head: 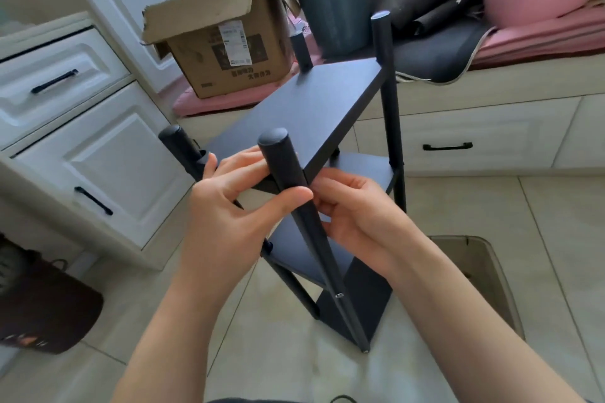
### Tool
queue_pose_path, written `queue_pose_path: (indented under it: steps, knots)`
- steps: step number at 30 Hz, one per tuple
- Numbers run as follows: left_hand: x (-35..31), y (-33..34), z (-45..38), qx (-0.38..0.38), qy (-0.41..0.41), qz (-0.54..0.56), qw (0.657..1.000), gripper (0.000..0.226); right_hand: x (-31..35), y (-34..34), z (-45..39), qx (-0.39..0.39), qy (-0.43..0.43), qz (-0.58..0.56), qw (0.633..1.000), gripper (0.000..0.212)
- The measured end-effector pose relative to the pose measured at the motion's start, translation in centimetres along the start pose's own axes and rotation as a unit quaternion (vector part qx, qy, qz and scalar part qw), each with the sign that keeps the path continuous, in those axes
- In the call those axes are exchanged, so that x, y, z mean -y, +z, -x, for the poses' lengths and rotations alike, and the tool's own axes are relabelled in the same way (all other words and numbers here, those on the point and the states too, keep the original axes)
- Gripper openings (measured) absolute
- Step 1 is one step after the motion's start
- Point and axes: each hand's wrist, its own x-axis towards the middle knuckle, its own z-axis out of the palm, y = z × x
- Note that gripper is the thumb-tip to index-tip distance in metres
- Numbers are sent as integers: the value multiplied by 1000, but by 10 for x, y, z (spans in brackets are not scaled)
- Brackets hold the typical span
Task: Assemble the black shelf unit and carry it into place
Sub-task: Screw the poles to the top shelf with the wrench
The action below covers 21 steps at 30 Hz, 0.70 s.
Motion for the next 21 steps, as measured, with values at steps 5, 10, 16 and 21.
queue_pose_path:
  steps: [5, 10, 16, 21]
  knots:
    - [1, 0, -1, -3, -1, 6, 1000, 26, -5, -2, -16, 47, -3, -4, 999, 14]
    - [3, 1, 1, -7, -13, 6, 1000, 31, -12, -5, -26, 68, 0, 19, 998, 20]
    - [8, 1, 3, -16, -29, 17, 999, 33, -18, -2, -30, 75, 23, 18, 997, 20]
    - [12, -13, 8, -13, -53, 30, 998, 37, -21, 5, -36, 99, 48, -32, 993, 18]
